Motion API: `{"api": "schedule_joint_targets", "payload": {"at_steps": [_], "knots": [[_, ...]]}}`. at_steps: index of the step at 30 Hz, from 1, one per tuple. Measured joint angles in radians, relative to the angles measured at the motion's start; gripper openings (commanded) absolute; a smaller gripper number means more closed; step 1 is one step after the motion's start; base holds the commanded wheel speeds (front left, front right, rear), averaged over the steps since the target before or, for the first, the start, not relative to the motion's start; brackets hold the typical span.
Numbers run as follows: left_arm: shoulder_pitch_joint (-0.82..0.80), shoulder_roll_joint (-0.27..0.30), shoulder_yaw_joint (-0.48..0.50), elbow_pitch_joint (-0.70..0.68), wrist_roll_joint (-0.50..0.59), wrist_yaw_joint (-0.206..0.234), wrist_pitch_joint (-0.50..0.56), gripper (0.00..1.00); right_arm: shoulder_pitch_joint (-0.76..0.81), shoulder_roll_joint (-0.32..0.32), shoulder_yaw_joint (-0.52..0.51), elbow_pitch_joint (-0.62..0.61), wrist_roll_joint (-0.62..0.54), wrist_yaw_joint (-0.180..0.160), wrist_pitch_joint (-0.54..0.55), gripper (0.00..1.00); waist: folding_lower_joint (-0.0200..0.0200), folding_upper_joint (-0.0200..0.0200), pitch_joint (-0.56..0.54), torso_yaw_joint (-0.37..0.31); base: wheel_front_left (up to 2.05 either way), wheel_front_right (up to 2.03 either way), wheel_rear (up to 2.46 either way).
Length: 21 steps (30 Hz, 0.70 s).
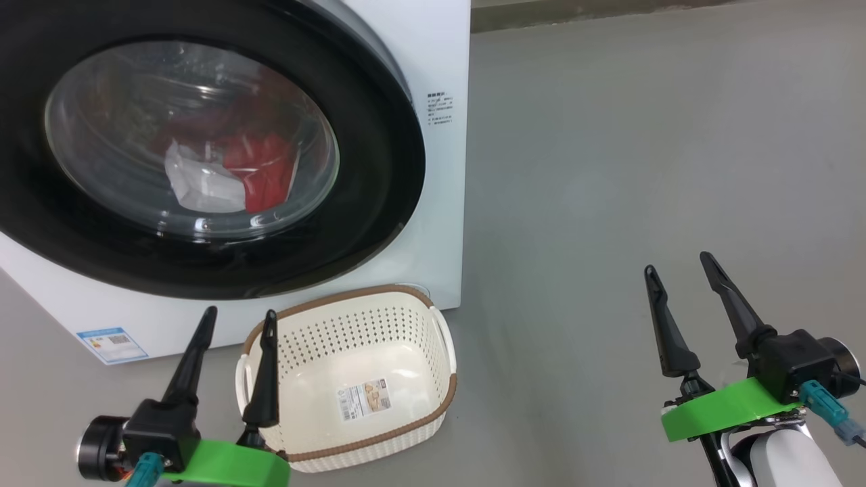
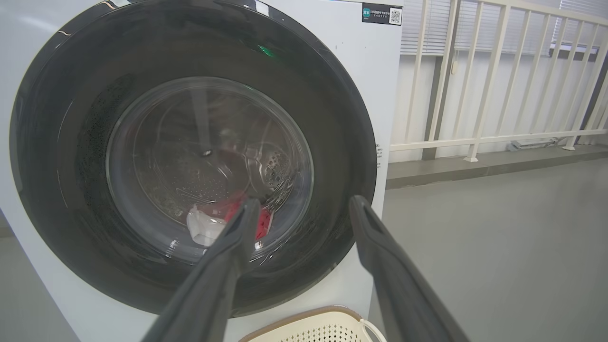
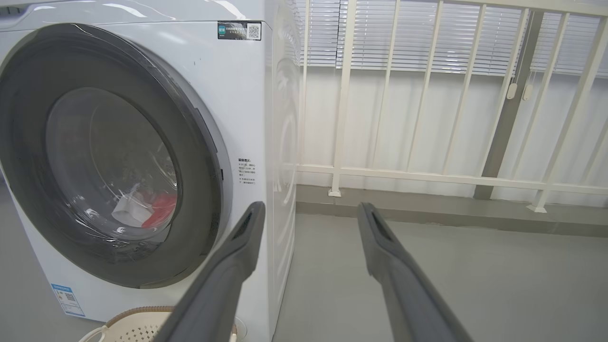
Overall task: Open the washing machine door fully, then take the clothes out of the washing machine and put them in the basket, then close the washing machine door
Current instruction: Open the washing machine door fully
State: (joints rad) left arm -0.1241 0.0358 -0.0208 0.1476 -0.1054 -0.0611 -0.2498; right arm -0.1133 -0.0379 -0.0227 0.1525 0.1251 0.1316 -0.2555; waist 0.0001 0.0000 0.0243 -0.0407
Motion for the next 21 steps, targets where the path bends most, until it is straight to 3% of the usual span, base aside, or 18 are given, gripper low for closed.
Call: {"api": "schedule_joint_targets", "payload": {"at_steps": [1,2,3,5,6,7,8,13,21], "knots": [[0.0,0.0,-0.003,0.0,0.0,0.0,0.0,1.0,0.0,0.0,-0.002,0.0,0.012,0.0,0.0,1.0,0.0,0.0,0.002,0.001,0.0,0.0,0.0],[0.0,0.0,-0.005,0.0,0.0,-0.001,0.0,1.0,0.0,-0.001,-0.002,0.0,0.021,0.0,0.0,0.81,0.0,0.0,0.005,0.002,0.0,0.0,0.0],[0.0,0.0,-0.008,0.0,0.0,-0.001,0.0,1.0,0.0,-0.001,-0.002,0.0,0.037,0.0,0.0,0.55,0.0,0.0,0.009,0.003,0.0,0.0,0.0],[-0.001,0.0,-0.011,0.0,0.0,-0.002,0.0,1.0,0.0,-0.002,0.007,-0.002,0.075,0.0,0.0,0.31,0.0,0.0,0.019,0.007,0.0,0.0,0.0],[-0.001,0.0,-0.011,-0.001,0.0,-0.003,0.0,1.0,0.0,-0.004,0.02,-0.01,0.091,0.0,0.0,0.31,0.0,0.0,0.024,0.009,0.0,0.0,0.0],[-0.002,0.0,-0.011,-0.002,0.0,-0.005,0.0,1.0,-0.002,-0.006,0.031,-0.02,0.116,0.0,0.0,0.24,0.0,0.0,0.031,0.012,0.0,0.0,0.0],[-0.003,0.0,-0.011,-0.006,0.0,-0.011,0.0,1.0,-0.008,-0.004,0.04,-0.026,0.127,0.0,0.0,0.0,0.0,0.0,0.038,0.014,0.0,0.0,0.0],[-0.029,0.001,-0.015,-0.025,0.0,-0.021,-0.001,1.0,-0.051,-0.005,0.045,-0.035,0.227,0.0,0.0,0.0,0.0,0.0,0.082,0.027,0.0,0.0,0.0],[-0.069,0.001,-0.025,-0.053,0.0,-0.045,-0.003,1.0,-0.217,-0.017,0.074,-0.014,0.561,0.0,0.0,0.0,0.0,0.0,0.168,0.053,0.0,0.0,0.0]]}}
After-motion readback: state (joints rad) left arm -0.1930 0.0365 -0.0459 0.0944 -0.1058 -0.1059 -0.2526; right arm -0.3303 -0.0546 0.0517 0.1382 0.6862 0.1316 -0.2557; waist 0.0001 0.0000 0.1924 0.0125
